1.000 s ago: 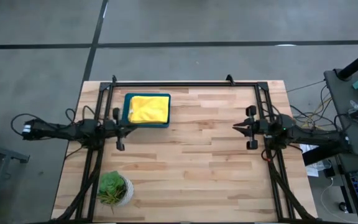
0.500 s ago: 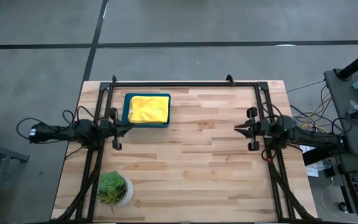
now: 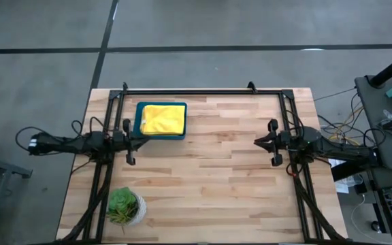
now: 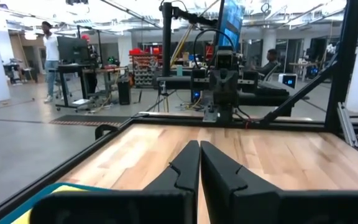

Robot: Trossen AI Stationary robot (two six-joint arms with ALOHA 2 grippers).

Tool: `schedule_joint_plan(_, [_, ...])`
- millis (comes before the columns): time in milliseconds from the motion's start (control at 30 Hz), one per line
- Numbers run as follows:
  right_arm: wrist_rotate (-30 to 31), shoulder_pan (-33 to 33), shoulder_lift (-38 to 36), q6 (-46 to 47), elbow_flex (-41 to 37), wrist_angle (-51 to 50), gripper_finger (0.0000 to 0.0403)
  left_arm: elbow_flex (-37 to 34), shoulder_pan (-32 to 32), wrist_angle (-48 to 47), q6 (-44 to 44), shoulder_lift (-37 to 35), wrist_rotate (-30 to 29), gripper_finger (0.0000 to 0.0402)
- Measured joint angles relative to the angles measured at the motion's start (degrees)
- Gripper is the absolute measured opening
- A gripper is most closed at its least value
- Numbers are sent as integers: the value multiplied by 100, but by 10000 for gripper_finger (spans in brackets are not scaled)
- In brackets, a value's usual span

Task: Fold microfiber towels
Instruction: Return to Home Position

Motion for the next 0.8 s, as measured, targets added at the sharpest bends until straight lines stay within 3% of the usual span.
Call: schedule_joint_plan(800, [-11, 0, 10, -13, -2, -7, 28, -9, 0, -1, -2, 466, -2, 0])
